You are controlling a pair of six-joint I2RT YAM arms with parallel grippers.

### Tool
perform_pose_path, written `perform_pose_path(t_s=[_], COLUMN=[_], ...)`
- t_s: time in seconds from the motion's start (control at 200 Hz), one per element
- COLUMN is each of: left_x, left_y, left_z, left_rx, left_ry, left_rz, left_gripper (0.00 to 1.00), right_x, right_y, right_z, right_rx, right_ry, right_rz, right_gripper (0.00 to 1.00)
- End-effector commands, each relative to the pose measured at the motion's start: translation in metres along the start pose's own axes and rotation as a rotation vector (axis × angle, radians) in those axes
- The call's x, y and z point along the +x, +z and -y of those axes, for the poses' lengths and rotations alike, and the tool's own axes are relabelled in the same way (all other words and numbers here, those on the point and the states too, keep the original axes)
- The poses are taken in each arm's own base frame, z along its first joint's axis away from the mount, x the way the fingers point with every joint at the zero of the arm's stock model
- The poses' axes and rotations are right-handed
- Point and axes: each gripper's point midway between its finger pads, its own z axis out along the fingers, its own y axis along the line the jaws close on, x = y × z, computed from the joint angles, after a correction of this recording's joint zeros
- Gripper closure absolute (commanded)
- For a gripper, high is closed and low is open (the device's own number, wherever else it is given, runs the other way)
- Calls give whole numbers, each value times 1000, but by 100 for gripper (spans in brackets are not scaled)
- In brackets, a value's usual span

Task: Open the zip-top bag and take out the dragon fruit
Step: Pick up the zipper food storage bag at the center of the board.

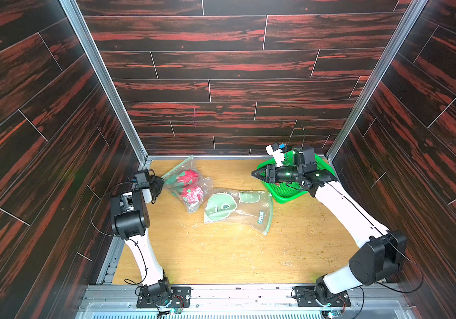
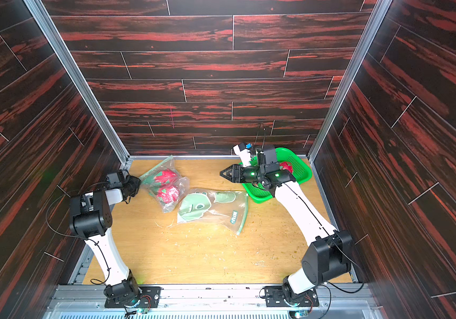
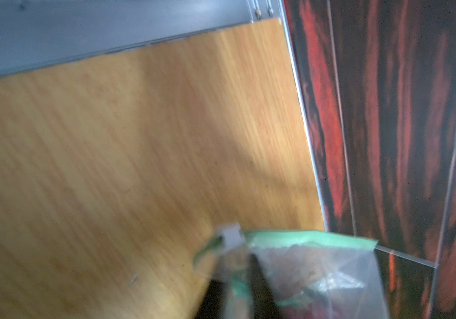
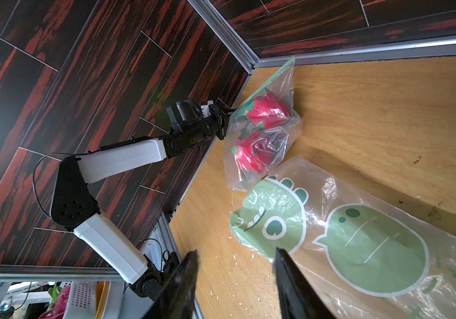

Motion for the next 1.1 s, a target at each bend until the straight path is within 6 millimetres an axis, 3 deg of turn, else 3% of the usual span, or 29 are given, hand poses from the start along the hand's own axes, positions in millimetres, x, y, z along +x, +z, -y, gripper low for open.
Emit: perform_pose_path(t_s=[0.0,0.205,0.361,0.391,0.531,0.651,0.912,1.092], left_x=[-17,-8,20,23,53,76,121,142], left_y=[-37,-84,-118,-136,-169,-192,-247,-279], left_z=[71,148,211,230,271,295,327,336], left_rx=[153,254,368,408,500,567,720,804], left_ry=[121,326,503,541,680,774,979,1060], left_rz=[81,107,56,60,-3,-34,-99,-131], left_gripper=[100,100,100,100,100,100,100,100], right_x=[-2,-5,-11,-13,-21,-30,-52,-62], right_y=[-1,-5,-14,-16,-24,-29,-31,-21], right_z=[-4,-9,-13,-14,-26,-43,-74,-76], right_rx=[-6,-11,-24,-29,-85,-138,-262,-312], right_ry=[-7,-17,-23,-24,-61,-140,-350,-478], right_rz=[-4,9,47,57,88,104,119,137], right_gripper=[52,52,52,52,52,52,51,49])
